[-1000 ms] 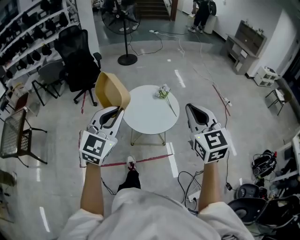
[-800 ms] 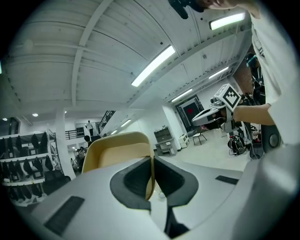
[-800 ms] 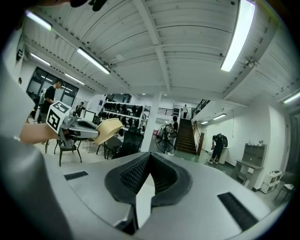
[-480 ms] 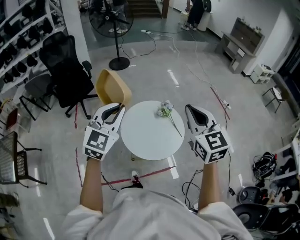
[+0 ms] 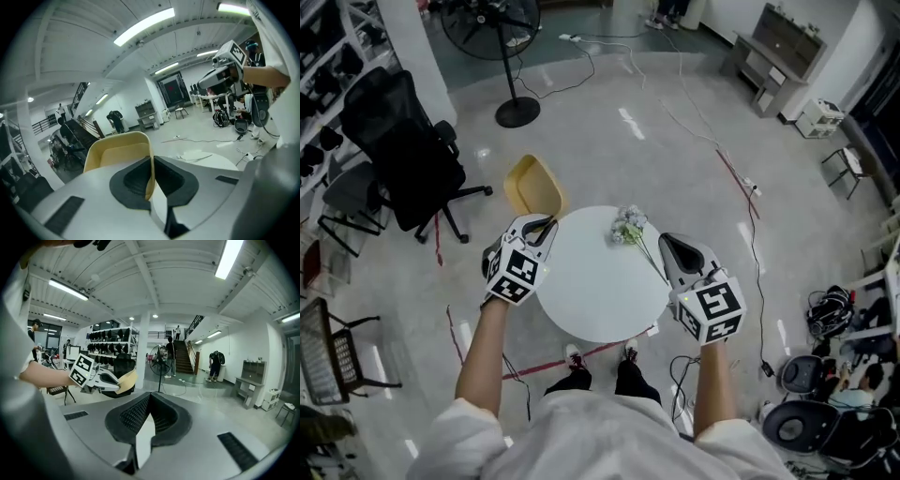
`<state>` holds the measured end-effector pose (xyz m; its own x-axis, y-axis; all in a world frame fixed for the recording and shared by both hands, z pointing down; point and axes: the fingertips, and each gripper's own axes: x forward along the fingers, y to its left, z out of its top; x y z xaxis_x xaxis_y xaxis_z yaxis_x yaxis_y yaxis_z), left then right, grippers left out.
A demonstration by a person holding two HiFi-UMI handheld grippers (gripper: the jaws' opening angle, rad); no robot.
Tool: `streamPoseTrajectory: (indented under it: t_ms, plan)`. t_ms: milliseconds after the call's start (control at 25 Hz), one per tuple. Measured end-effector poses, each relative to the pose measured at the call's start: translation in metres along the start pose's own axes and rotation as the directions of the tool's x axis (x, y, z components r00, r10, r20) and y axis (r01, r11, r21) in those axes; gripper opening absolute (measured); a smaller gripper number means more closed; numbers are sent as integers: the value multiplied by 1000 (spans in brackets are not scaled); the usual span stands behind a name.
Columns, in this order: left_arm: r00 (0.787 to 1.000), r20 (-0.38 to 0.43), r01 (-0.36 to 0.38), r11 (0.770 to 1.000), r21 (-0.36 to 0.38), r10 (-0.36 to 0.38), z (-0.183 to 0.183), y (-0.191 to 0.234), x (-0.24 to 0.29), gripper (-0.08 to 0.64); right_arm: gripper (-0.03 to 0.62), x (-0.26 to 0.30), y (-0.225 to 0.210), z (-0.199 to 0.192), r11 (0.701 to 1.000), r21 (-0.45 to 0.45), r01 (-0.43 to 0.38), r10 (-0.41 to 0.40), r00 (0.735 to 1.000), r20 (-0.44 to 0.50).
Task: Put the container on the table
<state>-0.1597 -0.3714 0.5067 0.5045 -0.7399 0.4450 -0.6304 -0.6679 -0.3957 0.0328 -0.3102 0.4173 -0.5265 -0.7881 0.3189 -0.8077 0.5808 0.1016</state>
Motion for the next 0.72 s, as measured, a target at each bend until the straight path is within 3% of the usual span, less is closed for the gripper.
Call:
streamPoseTrajectory:
  t_ms: [200,320,440,720]
  plan:
    - [979,-177,114,991,64,-101,-67,-26,103,32,12,43,-37,-42,998,60,-16,21,996,-81]
    - [954,-261,183,977,112,-149,-107,-51,152,32,12,60,-54,-69,996,87,-14,25,992,-126]
    - [922,-322,258,961,103,-214,-139,-76,191,32,12,73,-73,-92,994,111,8,10,988,-152]
    - [852,-435,404,894,195,-290,-188,-127,252,34,14,87,-100,-147,985,165,46,-8,974,-224]
